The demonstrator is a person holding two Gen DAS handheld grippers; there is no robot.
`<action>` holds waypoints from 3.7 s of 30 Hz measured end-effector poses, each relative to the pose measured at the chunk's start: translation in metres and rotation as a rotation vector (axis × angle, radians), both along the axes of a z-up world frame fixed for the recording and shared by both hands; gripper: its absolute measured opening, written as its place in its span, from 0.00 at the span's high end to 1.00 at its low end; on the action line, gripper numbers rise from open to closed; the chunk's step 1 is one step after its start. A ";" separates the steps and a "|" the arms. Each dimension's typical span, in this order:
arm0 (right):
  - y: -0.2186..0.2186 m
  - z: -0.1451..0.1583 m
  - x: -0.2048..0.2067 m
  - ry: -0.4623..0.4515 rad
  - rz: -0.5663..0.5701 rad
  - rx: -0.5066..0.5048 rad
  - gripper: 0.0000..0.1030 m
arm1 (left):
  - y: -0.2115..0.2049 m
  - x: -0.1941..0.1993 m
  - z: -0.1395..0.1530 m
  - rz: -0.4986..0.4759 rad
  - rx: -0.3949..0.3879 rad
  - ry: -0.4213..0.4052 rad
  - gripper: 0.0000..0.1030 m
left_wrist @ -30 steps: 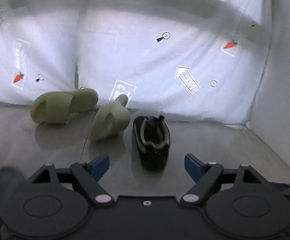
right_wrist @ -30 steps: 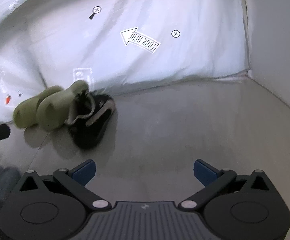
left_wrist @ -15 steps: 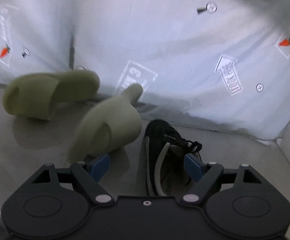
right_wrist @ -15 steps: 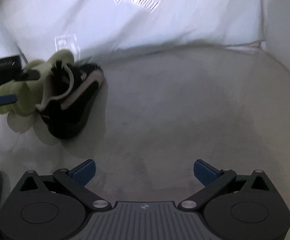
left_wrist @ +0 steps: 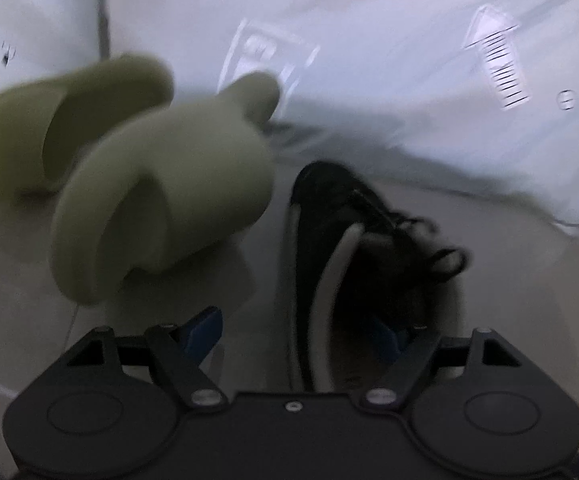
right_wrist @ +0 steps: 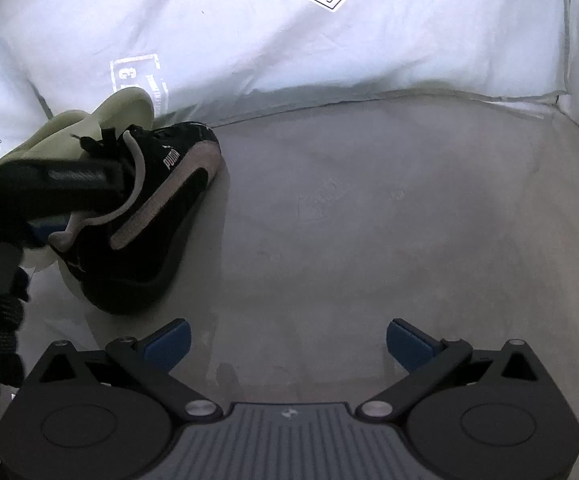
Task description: Organize scattered shoes
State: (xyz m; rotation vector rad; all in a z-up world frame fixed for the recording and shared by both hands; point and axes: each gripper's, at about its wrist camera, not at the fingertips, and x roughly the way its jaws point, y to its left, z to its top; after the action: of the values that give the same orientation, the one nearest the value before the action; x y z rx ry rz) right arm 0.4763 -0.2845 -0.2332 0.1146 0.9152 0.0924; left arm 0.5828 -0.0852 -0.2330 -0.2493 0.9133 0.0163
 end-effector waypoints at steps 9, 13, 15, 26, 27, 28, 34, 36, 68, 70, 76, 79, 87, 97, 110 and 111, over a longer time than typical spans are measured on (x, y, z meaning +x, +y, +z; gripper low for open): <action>-0.006 0.002 -0.006 -0.002 -0.025 -0.016 0.00 | -0.003 -0.011 0.002 -0.064 -0.069 0.009 0.70; -0.012 0.009 -0.010 -0.022 -0.046 -0.022 0.00 | -0.010 -0.027 0.004 -0.076 -0.076 0.029 0.74; -0.016 0.015 -0.016 -0.040 -0.053 -0.025 0.00 | -0.018 -0.037 0.007 -0.117 -0.066 0.050 0.74; -0.054 0.032 -0.081 -0.084 -0.159 -0.049 0.00 | -0.069 -0.101 0.016 -0.302 -0.007 0.091 0.74; -0.058 0.032 -0.087 -0.085 -0.172 -0.051 0.00 | -0.075 -0.105 0.018 -0.316 -0.003 0.094 0.74; -0.062 0.032 -0.092 -0.086 -0.182 -0.051 0.00 | -0.080 -0.110 0.019 -0.332 0.001 0.096 0.73; -0.093 0.044 -0.136 -0.097 -0.285 -0.054 0.00 | -0.109 -0.160 0.025 -0.442 0.030 0.093 0.73; -0.099 0.044 -0.151 -0.094 -0.305 -0.055 0.00 | -0.117 -0.175 0.027 -0.473 0.035 0.097 0.73; -0.109 0.040 -0.261 -0.027 -0.212 -0.096 0.00 | -0.133 -0.314 0.033 -0.581 0.036 0.143 0.72; -0.107 0.042 -0.264 -0.034 -0.189 -0.099 0.00 | -0.131 -0.316 0.033 -0.574 0.029 0.145 0.72; -0.095 0.057 -0.272 -0.095 -0.064 -0.055 0.00 | -0.117 -0.321 0.047 -0.534 -0.023 0.113 0.70; -0.083 0.064 -0.271 -0.127 0.041 -0.002 0.00 | -0.101 -0.330 0.065 -0.509 -0.078 0.029 0.63; -0.036 0.057 -0.257 -0.068 0.280 -0.037 0.00 | -0.060 -0.330 0.092 -0.372 -0.069 -0.093 0.58; -0.031 0.043 -0.253 0.024 0.299 -0.035 0.00 | -0.045 -0.323 0.093 -0.338 -0.076 -0.096 0.58; -0.102 0.051 -0.253 0.101 0.101 -0.063 0.00 | -0.057 -0.314 0.085 -0.416 -0.083 -0.098 0.56; -0.112 0.050 -0.252 0.102 0.065 -0.059 0.00 | -0.056 -0.314 0.085 -0.413 -0.084 -0.098 0.56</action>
State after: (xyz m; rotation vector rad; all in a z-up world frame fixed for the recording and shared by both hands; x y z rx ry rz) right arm 0.2243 -0.3961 -0.1828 0.0350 1.0225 0.1207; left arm 0.2692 -0.1409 -0.1485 -0.1342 0.8544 -0.4138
